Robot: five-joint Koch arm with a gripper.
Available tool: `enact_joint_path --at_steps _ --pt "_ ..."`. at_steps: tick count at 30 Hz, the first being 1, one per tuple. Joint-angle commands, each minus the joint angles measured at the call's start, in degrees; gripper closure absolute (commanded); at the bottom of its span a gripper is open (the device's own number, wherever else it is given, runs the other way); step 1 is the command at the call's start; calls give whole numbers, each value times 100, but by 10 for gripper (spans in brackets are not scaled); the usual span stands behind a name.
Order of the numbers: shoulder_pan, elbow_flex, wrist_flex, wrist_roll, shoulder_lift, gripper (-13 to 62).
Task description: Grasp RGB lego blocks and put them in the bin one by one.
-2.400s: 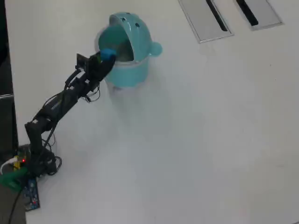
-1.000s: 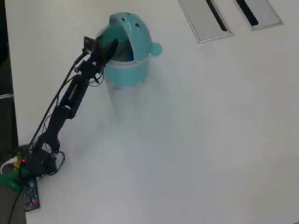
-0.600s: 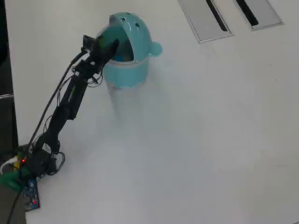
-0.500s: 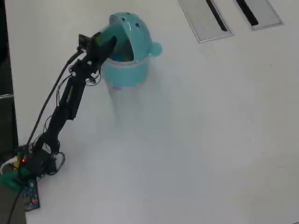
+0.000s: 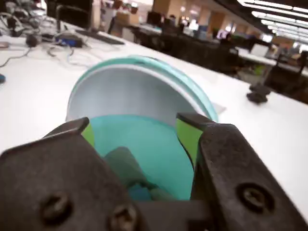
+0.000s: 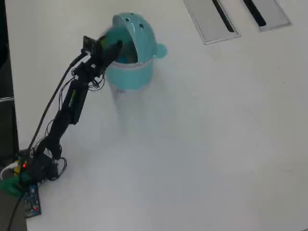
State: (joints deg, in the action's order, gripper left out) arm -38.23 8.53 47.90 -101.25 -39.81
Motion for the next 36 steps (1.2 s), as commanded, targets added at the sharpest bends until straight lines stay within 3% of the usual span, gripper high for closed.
enact_joint_path --at_steps 1,36 --pt "-9 325 0 44 -492 176" --pt "835 281 1898 44 -2514 171"
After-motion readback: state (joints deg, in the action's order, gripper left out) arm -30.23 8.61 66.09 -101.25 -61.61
